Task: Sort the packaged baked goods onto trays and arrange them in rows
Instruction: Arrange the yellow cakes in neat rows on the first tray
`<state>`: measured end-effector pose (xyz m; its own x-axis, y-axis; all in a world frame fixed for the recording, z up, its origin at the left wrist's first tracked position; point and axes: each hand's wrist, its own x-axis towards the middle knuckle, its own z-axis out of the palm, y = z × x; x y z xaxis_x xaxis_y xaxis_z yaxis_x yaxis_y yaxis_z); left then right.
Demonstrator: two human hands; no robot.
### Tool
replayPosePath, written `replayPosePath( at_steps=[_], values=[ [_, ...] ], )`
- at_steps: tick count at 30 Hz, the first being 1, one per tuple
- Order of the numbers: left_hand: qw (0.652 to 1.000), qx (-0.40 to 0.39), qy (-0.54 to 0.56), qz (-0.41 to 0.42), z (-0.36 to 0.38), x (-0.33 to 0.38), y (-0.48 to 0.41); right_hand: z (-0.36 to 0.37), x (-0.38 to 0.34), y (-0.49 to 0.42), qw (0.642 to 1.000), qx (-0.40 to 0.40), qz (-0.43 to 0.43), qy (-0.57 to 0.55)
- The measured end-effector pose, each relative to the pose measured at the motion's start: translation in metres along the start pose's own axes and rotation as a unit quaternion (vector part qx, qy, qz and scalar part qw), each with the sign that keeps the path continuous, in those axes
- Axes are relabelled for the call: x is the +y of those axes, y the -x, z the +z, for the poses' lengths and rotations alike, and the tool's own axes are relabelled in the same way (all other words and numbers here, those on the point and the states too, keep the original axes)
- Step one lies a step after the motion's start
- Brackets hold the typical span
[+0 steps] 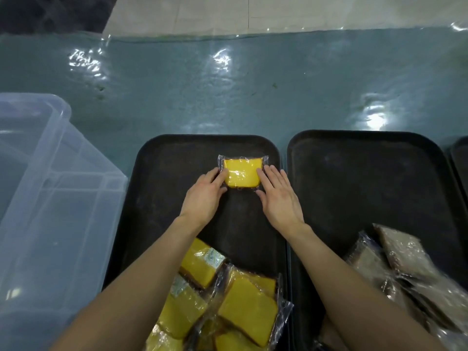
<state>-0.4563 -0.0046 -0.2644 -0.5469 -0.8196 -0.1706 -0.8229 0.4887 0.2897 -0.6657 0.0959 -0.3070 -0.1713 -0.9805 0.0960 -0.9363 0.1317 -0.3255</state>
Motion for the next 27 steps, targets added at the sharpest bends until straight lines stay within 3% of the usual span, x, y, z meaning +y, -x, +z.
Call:
replayPosePath(
  at_steps=[15, 24, 27],
  values=[
    [0.999, -0.002, 0.049, 0.002, 0.013, -0.014, -0.048, 0.008, 0.003, -0.022, 0.999, 0.030, 0.023, 0.021],
    [0.998, 0.026, 0.042, 0.046, 0.021, -0.019, -0.040, 0.009, 0.005, -0.021, 0.998, 0.045, 0.022, 0.025],
    [0.993, -0.016, 0.121, 0.007, 0.001, -0.016, -0.036, 0.005, 0.004, -0.021, 0.999, 0.044, 0.027, 0.014]
  ],
)
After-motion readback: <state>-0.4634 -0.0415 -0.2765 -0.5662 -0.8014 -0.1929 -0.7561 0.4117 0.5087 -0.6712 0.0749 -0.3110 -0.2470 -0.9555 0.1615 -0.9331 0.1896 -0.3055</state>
